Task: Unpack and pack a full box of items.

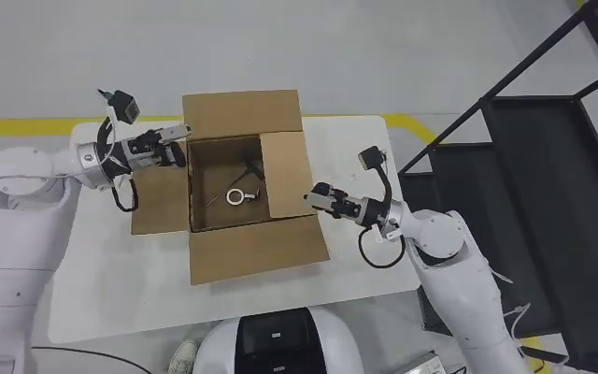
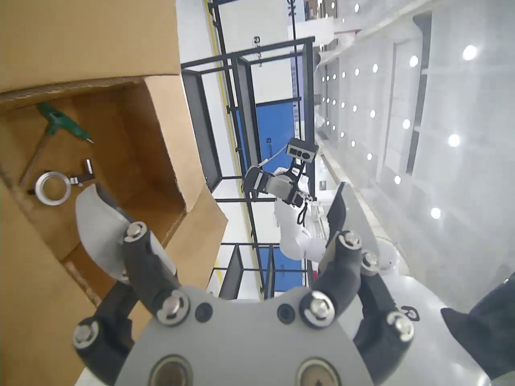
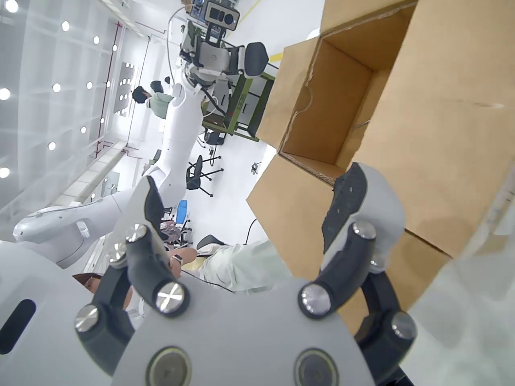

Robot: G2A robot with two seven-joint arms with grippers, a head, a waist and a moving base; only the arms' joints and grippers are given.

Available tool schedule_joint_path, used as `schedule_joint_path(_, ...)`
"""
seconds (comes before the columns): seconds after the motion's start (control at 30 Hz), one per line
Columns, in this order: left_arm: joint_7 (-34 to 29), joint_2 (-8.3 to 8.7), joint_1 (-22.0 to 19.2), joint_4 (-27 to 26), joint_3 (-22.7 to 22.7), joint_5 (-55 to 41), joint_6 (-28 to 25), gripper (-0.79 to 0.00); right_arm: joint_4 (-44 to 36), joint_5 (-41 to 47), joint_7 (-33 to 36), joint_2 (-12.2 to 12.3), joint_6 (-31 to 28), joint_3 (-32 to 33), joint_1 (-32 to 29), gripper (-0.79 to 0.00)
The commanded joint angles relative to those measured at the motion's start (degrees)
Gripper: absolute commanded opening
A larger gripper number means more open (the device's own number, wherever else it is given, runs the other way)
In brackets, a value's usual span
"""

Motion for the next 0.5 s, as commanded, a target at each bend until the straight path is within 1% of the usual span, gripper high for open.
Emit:
schedule_joint_path(0.0, 0.37, -1.07, -1.72, 0.95, 4.02, -0.15, -1.41, 0.0, -0.74, -0.07, -0.23, 0.29, 0.2, 1.77, -1.61, 0.0)
schedule_joint_path(0.07, 1.24, -2.27, -3.6, 2.38, 7.72, 0.26, -3.05, 0.0, -1.48, 0.07, -0.43, 0.56, 0.28, 3.31, -3.18, 0.0)
schedule_joint_path(0.23, 5.54, -5.71, -8.23, 8.78, 16.39, 2.72, -7.85, 0.0, -3.02, 0.46, -0.56, 1.07, 0.16, 5.75, -6.26, 0.0)
schedule_joint_path(0.33, 8.9, -7.89, -10.69, 12.91, 20.75, 4.74, -10.93, 0.0, -3.48, 0.62, -0.58, 1.29, 0.06, 6.38, -7.35, 0.0)
schedule_joint_path(0.47, 12.9, -10.76, -13.31, 17.98, 25.48, 6.7, -13.51, 0.0, -3.89, 0.72, -0.7, 1.55, -0.16, 6.86, -8.3, 0.0)
